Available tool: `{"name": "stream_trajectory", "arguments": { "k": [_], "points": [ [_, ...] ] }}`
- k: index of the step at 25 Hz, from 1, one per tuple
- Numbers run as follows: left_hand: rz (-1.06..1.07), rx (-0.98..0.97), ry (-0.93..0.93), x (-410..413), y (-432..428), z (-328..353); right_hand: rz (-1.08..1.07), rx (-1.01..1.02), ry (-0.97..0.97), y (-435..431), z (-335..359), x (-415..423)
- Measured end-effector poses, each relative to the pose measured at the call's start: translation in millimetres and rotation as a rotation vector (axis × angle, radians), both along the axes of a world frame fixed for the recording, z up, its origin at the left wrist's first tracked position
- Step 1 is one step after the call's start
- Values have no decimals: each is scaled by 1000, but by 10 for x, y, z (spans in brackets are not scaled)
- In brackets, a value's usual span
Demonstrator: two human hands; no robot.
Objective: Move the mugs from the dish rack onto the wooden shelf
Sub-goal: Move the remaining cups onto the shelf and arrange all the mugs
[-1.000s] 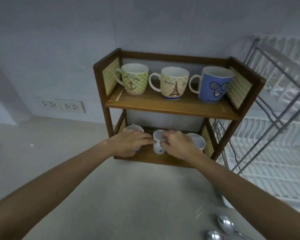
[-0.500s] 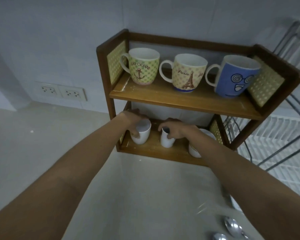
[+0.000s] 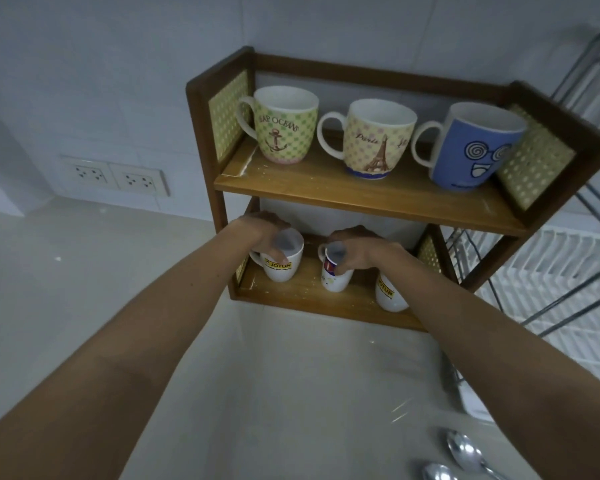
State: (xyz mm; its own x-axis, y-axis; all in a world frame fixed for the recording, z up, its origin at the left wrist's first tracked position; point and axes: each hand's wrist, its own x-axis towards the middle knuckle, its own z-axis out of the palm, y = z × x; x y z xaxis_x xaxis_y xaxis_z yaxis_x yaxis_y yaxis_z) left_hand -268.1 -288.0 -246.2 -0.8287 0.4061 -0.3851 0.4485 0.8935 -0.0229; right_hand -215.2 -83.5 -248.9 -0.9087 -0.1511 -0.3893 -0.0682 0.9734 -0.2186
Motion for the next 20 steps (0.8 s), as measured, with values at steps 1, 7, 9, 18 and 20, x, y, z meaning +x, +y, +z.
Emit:
{"name": "stream_trajectory", "arguments": {
  "k": [1, 7, 9, 18, 20],
  "points": [
    [-5, 11, -3, 11, -6, -6, 29, -20, -27, -1, 12, 1],
    [-11, 33, 10, 13, -18, -25, 110, 8, -12, 50, 10, 37],
    [-9, 23, 2, 9, -16, -20, 96, -4, -7, 71, -23, 48],
    [-115, 192, 97, 214, 608, -147, -189, 471, -133, 709, 247, 152],
    [-168, 212, 80, 326, 904, -189, -256, 435, -164, 778, 127, 270]
  ]
}}
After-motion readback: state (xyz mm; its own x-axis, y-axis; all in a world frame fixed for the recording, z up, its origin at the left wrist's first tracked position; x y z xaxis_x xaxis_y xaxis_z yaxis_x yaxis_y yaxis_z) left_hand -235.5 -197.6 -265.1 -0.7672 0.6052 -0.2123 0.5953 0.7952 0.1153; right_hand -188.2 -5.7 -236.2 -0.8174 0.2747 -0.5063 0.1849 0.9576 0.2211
